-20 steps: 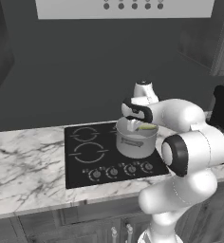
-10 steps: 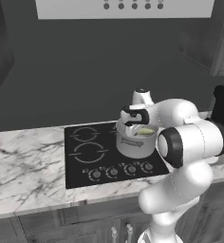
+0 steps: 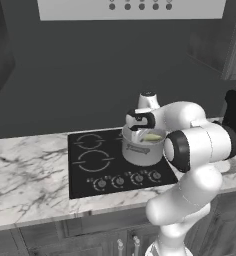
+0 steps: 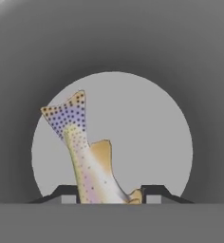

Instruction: Retrieve the frozen meat and place it in the pot on a burner. Then turn the burner on.

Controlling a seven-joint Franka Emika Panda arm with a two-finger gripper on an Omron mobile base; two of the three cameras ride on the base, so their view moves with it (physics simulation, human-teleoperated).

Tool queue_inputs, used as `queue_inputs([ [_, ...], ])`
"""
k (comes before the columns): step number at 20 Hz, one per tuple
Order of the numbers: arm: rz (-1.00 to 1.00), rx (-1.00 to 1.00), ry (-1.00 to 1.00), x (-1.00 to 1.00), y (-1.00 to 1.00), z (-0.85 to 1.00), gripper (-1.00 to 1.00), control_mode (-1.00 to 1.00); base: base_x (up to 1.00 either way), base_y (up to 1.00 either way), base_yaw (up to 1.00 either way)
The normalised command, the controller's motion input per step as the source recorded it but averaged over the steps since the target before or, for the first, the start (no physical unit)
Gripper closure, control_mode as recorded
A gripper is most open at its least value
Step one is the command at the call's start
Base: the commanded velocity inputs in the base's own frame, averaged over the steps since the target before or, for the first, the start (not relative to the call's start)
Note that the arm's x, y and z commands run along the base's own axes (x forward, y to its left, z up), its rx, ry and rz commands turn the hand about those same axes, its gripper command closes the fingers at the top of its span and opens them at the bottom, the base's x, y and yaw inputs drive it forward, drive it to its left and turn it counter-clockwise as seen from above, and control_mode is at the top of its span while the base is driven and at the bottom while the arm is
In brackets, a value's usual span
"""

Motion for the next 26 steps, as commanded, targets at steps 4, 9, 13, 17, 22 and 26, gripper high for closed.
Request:
queue_inputs([
  [4, 0.0, 0.0, 0.0, 0.01, 0.0, -0.21, -1.0, -1.0, 0.0, 0.0, 0.0],
  [9, 0.0, 0.0, 0.0, 0.0, 0.0, -0.13, -1.0, -1.0, 0.0, 0.0, 0.0],
  [13, 0.0, 0.0, 0.0, 0.0, 0.0, 0.0, -1.0, -1.0, 0.0, 0.0, 0.0],
  [17, 0.0, 0.0, 0.0, -0.11, 0.0, 0.07, -1.0, -1.0, 0.0, 0.0, 0.0],
  [22, 0.0, 0.03, 0.0, -0.1, 0.0, 0.47, -1.0, -1.0, 0.0, 0.0, 0.0],
  [26, 0.0, 0.02, 0.0, -0.16, 0.0, 0.57, -1.0, -1.0, 0.0, 0.0, 0.0],
])
